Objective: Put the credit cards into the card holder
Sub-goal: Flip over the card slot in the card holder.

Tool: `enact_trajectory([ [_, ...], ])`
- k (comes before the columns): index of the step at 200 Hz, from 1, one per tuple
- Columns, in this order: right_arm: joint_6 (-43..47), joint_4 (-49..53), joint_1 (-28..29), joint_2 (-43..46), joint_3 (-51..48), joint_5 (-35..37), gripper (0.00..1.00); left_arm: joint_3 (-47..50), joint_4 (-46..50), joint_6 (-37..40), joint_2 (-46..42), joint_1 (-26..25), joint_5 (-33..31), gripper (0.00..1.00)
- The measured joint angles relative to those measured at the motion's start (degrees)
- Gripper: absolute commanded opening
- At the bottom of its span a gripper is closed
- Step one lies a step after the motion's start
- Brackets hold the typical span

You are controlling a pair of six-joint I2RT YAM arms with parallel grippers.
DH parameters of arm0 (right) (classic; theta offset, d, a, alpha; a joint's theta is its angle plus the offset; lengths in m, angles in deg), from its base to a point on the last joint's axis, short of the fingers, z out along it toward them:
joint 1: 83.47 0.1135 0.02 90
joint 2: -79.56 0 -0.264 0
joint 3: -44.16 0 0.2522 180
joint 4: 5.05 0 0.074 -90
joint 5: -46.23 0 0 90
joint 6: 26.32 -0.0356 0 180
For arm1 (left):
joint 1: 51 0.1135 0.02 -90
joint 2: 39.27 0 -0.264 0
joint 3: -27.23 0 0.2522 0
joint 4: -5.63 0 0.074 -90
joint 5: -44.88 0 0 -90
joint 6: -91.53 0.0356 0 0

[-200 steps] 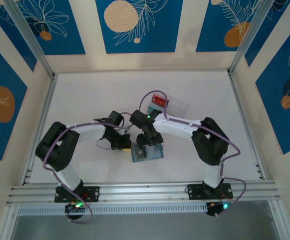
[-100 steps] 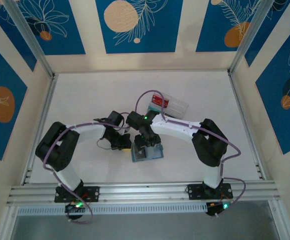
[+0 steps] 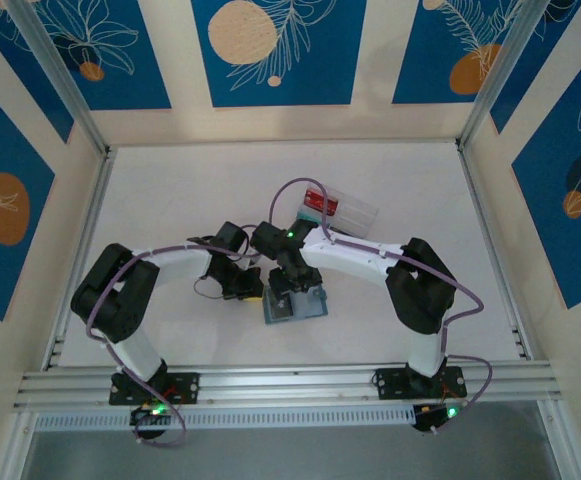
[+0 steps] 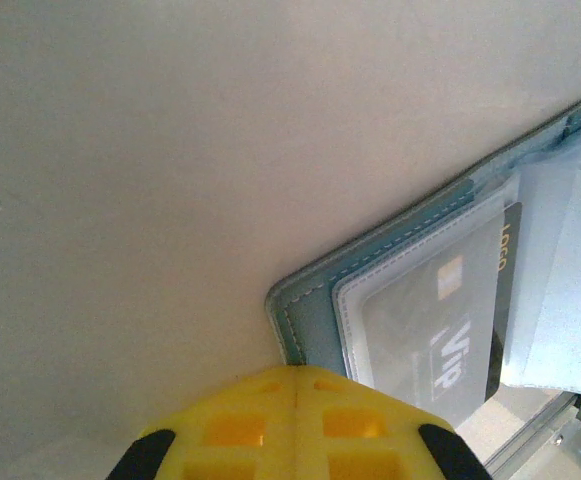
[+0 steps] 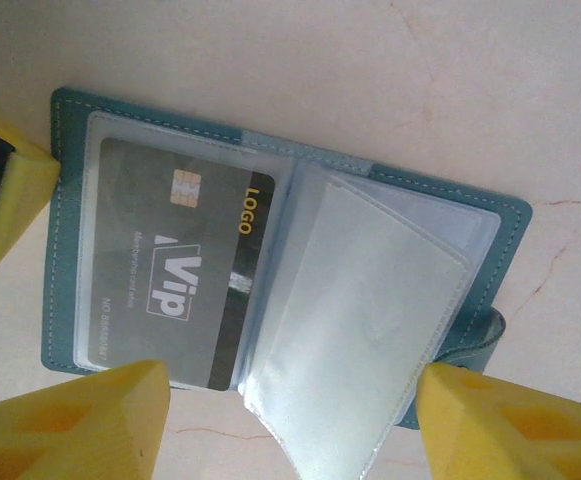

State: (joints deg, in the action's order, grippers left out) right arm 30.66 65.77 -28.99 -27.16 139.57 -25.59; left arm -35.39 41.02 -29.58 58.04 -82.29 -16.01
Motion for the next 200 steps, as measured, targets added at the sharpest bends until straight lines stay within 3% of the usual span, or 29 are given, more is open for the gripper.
enact_trajectory([
  [71,0.0,-0.1,0.1,0.2,0.0,-0.9,0.61,0.0,0.0,0.0,0.0,0.0,0.0,0.05],
  [137,-0.5,-3.1,-0.2,2.3,-0.1,-5.7,0.46,0.0,-0.1,0.0,0.0,0.0,0.1,0.05],
  [200,-0.4,-6.5,-1.2,2.4,-2.7,-8.7,0.47,0.1,-0.4,-0.5,0.1,0.0,0.5,0.05],
])
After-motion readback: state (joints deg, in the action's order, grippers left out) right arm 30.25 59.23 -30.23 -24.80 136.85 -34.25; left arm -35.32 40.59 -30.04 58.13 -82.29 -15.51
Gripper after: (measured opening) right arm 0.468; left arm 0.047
